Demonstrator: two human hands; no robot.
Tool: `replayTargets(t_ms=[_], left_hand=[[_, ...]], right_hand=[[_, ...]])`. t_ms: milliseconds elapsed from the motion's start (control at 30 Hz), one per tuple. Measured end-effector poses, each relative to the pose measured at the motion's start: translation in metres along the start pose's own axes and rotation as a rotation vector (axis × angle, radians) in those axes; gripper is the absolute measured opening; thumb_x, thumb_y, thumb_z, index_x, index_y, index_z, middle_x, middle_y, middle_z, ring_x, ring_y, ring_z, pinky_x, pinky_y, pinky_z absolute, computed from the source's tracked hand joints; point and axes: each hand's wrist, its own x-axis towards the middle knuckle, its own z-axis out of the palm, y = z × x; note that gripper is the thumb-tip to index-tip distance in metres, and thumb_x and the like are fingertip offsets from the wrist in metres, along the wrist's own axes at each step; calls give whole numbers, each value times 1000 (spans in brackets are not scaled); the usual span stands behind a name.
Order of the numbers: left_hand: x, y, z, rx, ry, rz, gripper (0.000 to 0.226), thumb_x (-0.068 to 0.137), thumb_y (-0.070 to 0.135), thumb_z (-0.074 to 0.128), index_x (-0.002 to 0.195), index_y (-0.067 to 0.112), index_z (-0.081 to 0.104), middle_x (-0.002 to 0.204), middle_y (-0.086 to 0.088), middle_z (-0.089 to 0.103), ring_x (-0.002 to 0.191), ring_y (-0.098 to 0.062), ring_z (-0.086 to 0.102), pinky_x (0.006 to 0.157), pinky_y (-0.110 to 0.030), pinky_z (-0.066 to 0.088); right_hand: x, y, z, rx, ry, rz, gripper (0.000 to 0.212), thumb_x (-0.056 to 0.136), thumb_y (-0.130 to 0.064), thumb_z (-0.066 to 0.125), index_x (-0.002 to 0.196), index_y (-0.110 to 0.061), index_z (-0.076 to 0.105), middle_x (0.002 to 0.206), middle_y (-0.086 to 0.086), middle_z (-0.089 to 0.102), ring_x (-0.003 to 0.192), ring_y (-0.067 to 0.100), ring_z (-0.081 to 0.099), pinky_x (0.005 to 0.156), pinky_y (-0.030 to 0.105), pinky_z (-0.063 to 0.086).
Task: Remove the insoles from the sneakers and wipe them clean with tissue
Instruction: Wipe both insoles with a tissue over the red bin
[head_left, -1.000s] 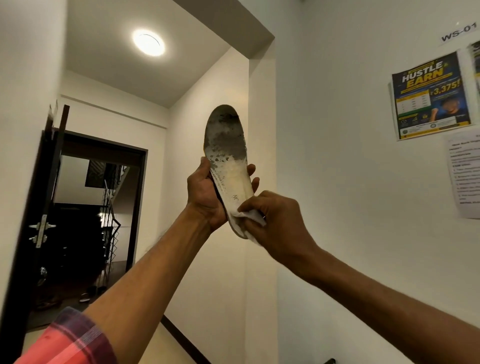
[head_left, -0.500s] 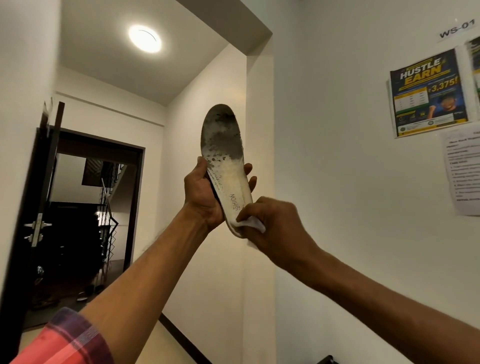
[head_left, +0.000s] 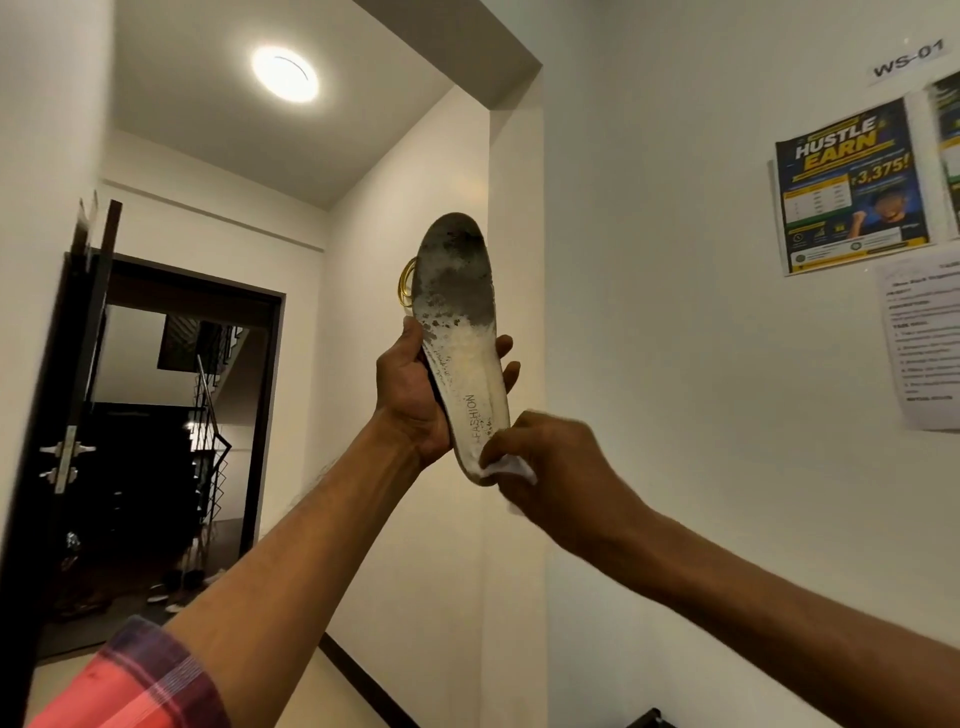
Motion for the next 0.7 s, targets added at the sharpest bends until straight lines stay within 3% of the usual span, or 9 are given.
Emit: replayTargets(t_ms=[67, 167, 233, 367, 500, 633, 700], left_hand=[[0, -1, 2, -18, 4, 2, 76, 101, 66, 25, 144, 11, 55, 125, -14, 66, 106, -32, 68, 93, -48, 55], [1, -3, 3, 19, -3, -1, 76, 101, 66, 25, 143, 11, 55, 123, -14, 68, 104, -32, 69, 93, -47, 55], [1, -2, 2, 19, -3, 4, 76, 101, 66, 25, 143, 11, 55, 124, -14, 67, 105, -32, 69, 94, -48, 54], [1, -6, 4, -24, -14, -10, 75, 101, 65, 25, 145, 11, 54, 122, -13, 70, 106, -32, 68, 98, -49, 51], [1, -7, 1, 9, -17, -5, 74, 102, 65, 23, 142, 11, 55, 115, -14, 74, 107, -33, 67, 100, -51, 50], [-2, -8, 1, 28, -7, 6, 72, 103, 64, 22, 140, 14, 57, 121, -14, 71, 108, -34, 67, 100, -51, 49], [-3, -8, 2, 45, -7, -1, 73, 102, 65, 22, 144, 13, 54, 123, -16, 68, 110, -35, 66, 102, -51, 49]], right_hand=[[6, 9, -10, -2, 90, 62, 18, 84, -21, 78, 101, -17, 77, 102, 6, 68, 97, 25, 68, 72, 22, 58], [-2, -1, -4, -76, -22, -43, 18, 85, -15, 76, 103, -18, 75, 109, 7, 67, 106, 30, 66, 78, 23, 59], [-1, -4, -2, -86, -37, -97, 16, 85, -14, 77, 100, -17, 75, 108, 9, 67, 102, 31, 67, 76, 23, 58], [15, 7, -13, -50, 150, -2, 15, 81, -19, 81, 94, -15, 76, 94, 7, 67, 83, 23, 66, 66, 20, 52], [13, -11, -2, -99, -16, -192, 10, 87, -19, 75, 92, -11, 72, 95, 7, 66, 82, 22, 65, 71, 28, 58], [32, 10, -18, -66, 210, 1, 18, 80, -15, 81, 96, -10, 74, 94, 6, 67, 77, 14, 61, 65, 6, 40], [31, 1, -11, -102, 99, -75, 17, 80, -12, 81, 96, -9, 73, 93, 7, 67, 75, 17, 62, 65, 5, 37]])
